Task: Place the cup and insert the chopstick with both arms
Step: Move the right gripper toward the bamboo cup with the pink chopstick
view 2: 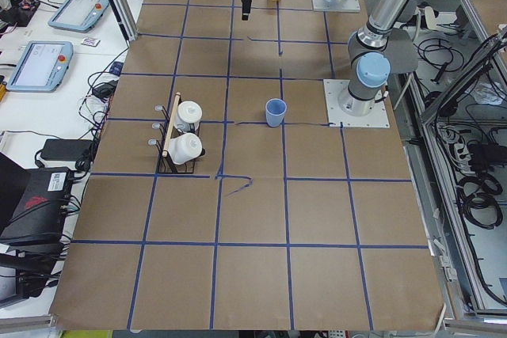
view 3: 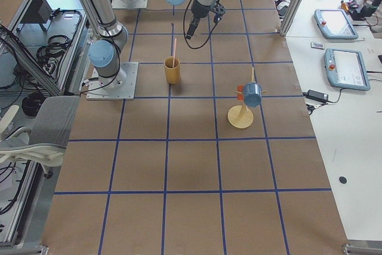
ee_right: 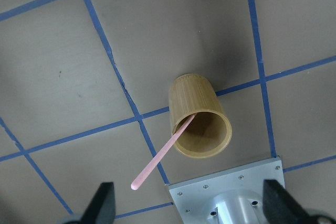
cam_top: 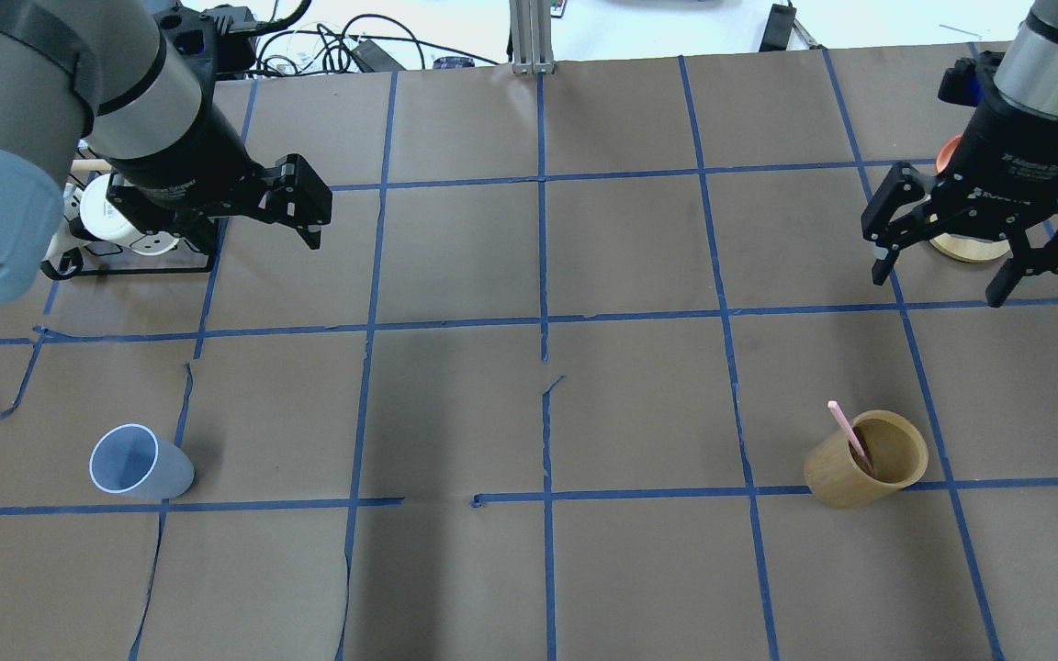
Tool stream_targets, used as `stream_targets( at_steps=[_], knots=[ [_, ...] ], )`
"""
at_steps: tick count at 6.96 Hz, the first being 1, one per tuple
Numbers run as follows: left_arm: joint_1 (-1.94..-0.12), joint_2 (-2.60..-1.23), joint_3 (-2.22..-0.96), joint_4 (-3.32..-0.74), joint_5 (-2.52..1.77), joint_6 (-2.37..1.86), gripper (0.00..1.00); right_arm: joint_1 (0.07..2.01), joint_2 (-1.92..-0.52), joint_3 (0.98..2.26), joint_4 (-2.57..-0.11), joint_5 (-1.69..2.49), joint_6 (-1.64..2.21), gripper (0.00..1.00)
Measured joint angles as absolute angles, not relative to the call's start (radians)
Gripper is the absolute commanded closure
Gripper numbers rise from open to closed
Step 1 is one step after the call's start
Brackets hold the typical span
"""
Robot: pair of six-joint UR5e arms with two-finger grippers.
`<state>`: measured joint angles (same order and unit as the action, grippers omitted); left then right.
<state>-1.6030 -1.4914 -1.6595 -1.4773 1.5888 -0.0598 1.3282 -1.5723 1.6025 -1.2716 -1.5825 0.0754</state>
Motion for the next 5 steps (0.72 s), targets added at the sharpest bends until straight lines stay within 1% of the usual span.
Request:
stream_targets(
  at_steps=[3,5],
  knots=[
    [-1.603,-1.494,-1.660,-1.476,1.588,-0.060,0.00,1.309,-1.564,1.641,-1.250,-1.502,0.227,0.00],
    [-1.604,-1.493,-1.659,-1.476,1.589,-0.060,0.00,1.307,-1.541,1.698,-1.253,-1.459,0.319,0.00]
  ],
)
